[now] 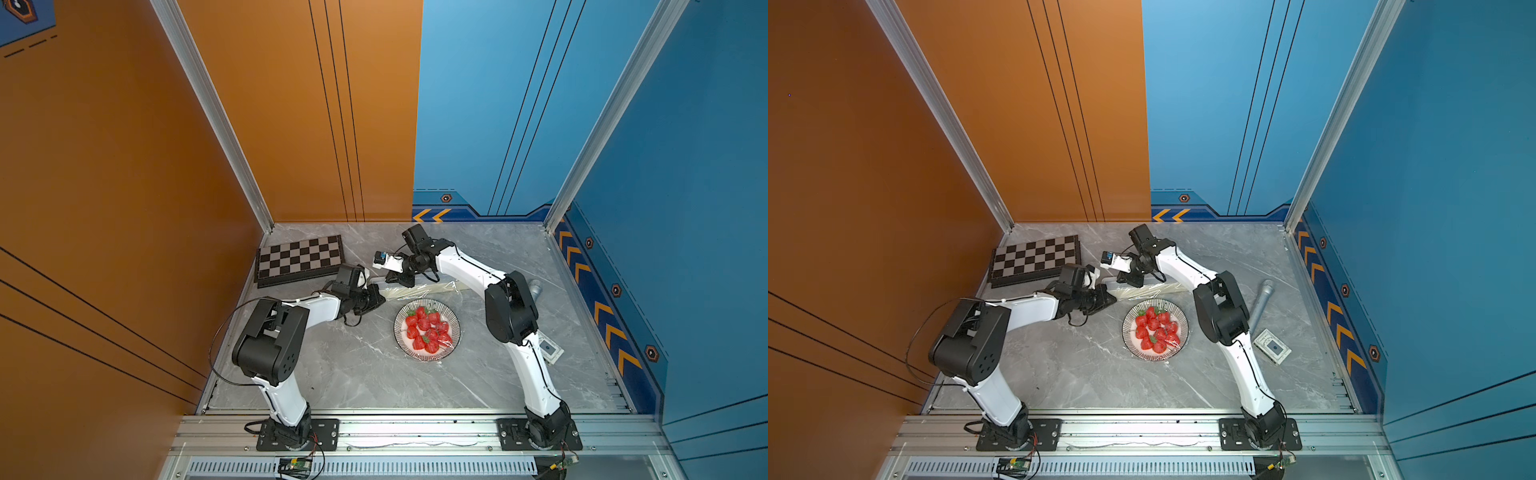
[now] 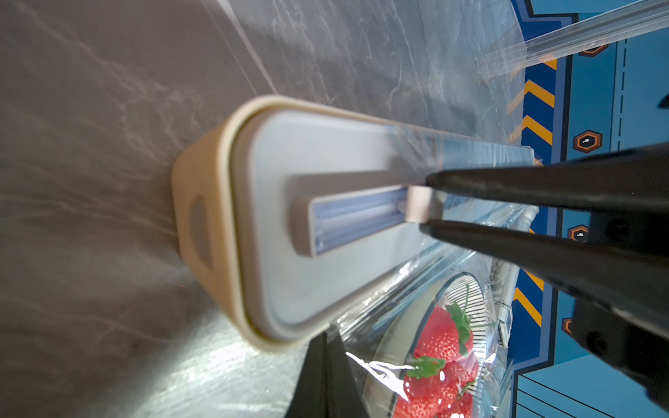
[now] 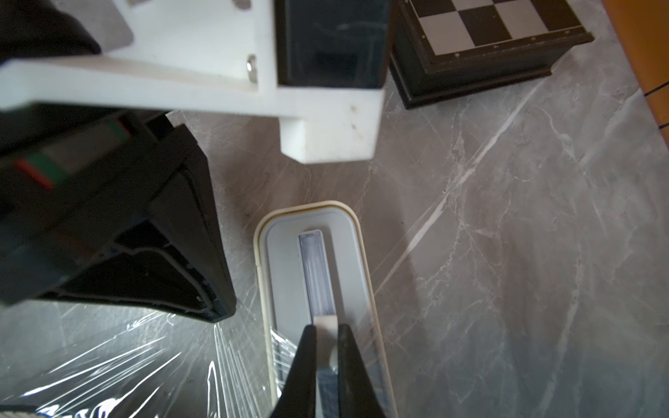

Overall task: Wrap the plate with plastic wrap
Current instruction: Tear off the plastic wrap from the plastic wrap cutting box.

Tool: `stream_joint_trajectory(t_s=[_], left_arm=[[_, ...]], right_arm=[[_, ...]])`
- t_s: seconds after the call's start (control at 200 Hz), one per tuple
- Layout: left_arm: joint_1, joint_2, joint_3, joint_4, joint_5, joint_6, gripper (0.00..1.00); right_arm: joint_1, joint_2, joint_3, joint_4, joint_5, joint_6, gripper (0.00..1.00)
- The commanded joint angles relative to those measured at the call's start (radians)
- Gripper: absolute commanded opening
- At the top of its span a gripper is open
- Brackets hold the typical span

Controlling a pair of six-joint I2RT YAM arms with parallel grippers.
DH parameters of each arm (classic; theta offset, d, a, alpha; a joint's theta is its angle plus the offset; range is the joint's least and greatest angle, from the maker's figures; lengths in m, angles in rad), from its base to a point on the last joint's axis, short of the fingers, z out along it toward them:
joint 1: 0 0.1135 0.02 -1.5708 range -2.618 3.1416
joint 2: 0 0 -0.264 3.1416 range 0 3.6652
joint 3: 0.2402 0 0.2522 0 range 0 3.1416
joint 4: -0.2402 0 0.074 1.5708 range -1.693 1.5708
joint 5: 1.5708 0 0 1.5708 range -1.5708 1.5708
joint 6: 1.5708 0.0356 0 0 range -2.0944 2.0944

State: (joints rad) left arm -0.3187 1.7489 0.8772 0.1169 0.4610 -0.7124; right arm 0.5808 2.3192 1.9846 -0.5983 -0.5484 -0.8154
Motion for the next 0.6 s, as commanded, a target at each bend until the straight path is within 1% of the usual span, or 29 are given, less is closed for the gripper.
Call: stream_joint_trajectory(t_s=[0.0, 0.596], left_arm=[[0.015, -0.006, -0.024, -0.037, -0.013, 0.002, 0.0], [0.014, -0.008, -0.027, -0.037, -0.02, 0.002, 0.0]], right_arm=[[-0.03, -0.047, -0.031, -0.057, 0.045, -0.019, 0.11], [-0.079, -0.096, -0.1, -0.056, 0.044, -0.022, 0.11]])
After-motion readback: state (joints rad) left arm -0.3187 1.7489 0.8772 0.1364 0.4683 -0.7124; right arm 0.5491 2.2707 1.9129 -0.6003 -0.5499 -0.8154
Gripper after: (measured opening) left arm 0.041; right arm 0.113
